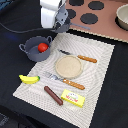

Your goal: Interact with the objects in diverse but meaningful ways.

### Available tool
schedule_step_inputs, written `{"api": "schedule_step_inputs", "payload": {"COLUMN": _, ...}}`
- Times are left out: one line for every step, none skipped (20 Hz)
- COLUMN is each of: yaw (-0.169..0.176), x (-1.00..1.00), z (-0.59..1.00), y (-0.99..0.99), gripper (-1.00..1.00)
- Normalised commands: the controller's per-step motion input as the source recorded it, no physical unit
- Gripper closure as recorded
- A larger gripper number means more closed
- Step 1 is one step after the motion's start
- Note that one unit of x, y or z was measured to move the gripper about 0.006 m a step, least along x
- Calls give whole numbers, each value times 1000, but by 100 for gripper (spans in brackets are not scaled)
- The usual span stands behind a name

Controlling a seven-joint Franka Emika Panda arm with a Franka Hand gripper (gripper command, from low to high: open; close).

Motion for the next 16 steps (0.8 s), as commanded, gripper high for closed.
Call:
{"api": "schedule_step_inputs", "payload": {"yaw": 17, "x": -543, "z": -277, "y": -214, "gripper": 100}}
{"api": "schedule_step_inputs", "payload": {"yaw": 17, "x": -531, "z": -300, "y": -171, "gripper": 100}}
{"api": "schedule_step_inputs", "payload": {"yaw": 25, "x": -523, "z": -303, "y": -120, "gripper": 100}}
{"api": "schedule_step_inputs", "payload": {"yaw": 31, "x": -503, "z": -297, "y": -66, "gripper": 100}}
{"api": "schedule_step_inputs", "payload": {"yaw": 31, "x": -509, "z": -314, "y": -34, "gripper": 100}}
{"api": "schedule_step_inputs", "payload": {"yaw": 30, "x": -511, "z": -320, "y": -23, "gripper": 100}}
{"api": "schedule_step_inputs", "payload": {"yaw": 29, "x": -534, "z": -331, "y": -20, "gripper": 100}}
{"api": "schedule_step_inputs", "payload": {"yaw": 27, "x": -549, "z": -323, "y": -31, "gripper": 100}}
{"api": "schedule_step_inputs", "payload": {"yaw": 24, "x": -569, "z": -334, "y": -31, "gripper": 100}}
{"api": "schedule_step_inputs", "payload": {"yaw": 24, "x": -566, "z": -343, "y": -34, "gripper": 100}}
{"api": "schedule_step_inputs", "payload": {"yaw": 21, "x": -574, "z": -334, "y": -40, "gripper": 100}}
{"api": "schedule_step_inputs", "payload": {"yaw": 21, "x": -560, "z": -343, "y": -31, "gripper": 100}}
{"api": "schedule_step_inputs", "payload": {"yaw": 24, "x": -523, "z": -334, "y": -20, "gripper": 100}}
{"api": "schedule_step_inputs", "payload": {"yaw": 25, "x": -537, "z": -346, "y": -26, "gripper": 100}}
{"api": "schedule_step_inputs", "payload": {"yaw": 26, "x": -506, "z": -340, "y": -9, "gripper": 100}}
{"api": "schedule_step_inputs", "payload": {"yaw": 26, "x": -503, "z": -334, "y": -29, "gripper": 100}}
